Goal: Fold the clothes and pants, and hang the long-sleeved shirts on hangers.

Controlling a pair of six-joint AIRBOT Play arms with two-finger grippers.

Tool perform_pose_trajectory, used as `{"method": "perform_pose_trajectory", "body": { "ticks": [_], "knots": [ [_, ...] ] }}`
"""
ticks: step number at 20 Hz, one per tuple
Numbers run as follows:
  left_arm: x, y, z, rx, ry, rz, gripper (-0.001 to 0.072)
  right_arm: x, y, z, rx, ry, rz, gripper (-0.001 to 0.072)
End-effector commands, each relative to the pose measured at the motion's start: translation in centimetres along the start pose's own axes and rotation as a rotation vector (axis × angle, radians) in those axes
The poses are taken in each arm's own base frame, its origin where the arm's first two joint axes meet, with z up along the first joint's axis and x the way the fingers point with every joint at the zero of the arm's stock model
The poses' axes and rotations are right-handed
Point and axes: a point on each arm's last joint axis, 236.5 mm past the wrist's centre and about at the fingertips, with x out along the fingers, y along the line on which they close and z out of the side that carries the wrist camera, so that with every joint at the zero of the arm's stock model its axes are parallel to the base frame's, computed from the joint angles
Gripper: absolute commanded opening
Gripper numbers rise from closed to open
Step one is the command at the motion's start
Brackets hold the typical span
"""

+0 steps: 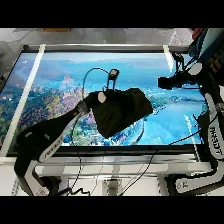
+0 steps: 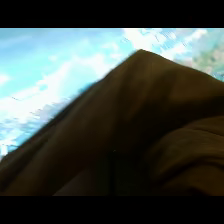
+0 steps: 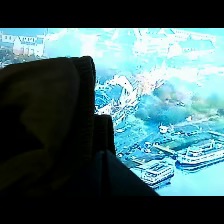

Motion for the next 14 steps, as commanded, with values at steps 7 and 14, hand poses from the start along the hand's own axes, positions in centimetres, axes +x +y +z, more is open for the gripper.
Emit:
{"method": "perform_pose_trajectory", "body": {
  "ticks": [7, 14],
  "knots": [
    [-1.5, -17.3, -10.2, 0.034, 0.367, -0.347, 0.0013, 0.8, 0.2, -0.8, -0.046, 0.037, 0.023, 0.0032],
    [-4.4, -15.0, -6.3, 0.153, 0.307, -0.286, 0.0014, 1.6, 6.0, -3.5, -0.342, 0.105, 0.313, 0.0307]
  ]
}}
